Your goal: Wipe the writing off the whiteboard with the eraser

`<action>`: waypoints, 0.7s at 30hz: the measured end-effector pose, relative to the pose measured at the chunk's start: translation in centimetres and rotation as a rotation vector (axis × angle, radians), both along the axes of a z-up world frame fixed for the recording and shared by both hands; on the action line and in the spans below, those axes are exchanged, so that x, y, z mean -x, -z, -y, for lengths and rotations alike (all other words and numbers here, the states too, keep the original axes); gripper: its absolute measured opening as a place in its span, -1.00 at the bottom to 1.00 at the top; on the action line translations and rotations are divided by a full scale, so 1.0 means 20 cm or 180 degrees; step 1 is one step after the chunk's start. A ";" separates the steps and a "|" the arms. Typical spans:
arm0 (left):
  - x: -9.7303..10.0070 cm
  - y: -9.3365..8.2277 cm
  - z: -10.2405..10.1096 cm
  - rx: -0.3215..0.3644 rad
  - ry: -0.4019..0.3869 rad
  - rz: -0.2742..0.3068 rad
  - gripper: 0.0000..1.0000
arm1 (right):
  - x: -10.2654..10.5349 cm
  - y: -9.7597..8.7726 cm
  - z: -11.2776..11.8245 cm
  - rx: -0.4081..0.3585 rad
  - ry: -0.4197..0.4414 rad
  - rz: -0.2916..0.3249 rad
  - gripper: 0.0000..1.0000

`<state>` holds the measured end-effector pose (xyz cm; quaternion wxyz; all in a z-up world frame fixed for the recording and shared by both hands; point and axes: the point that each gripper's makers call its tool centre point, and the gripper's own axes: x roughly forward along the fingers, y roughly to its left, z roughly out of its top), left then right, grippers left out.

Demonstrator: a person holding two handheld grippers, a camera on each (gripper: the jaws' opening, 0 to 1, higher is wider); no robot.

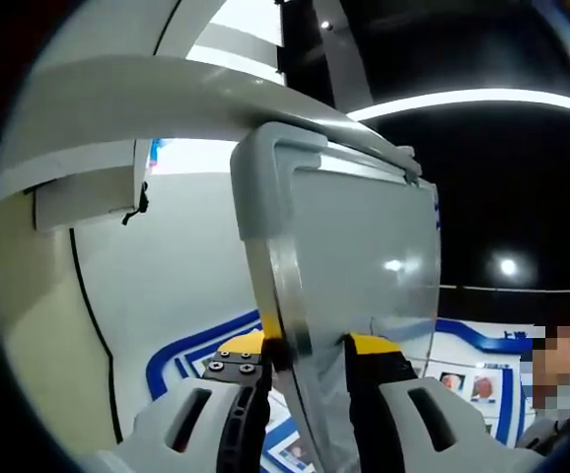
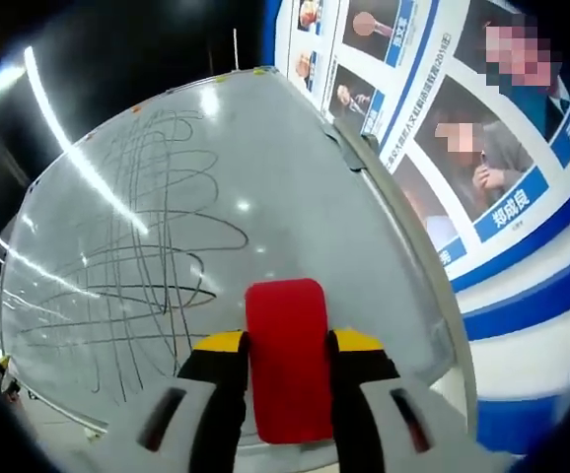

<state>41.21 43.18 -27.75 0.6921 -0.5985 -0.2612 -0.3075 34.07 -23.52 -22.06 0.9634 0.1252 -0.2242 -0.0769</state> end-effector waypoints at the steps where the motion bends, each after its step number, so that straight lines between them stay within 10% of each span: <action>1: 0.00 0.00 0.00 0.0003 0.0000 0.0000 -0.35 | 0.00 0.00 -0.01 0.0020 0.0021 -0.0004 -0.45; 21: 0.00 0.00 0.00 0.0018 -0.0009 -0.0030 -0.35 | -0.02 -0.03 -0.32 0.0282 0.0069 0.0019 -0.45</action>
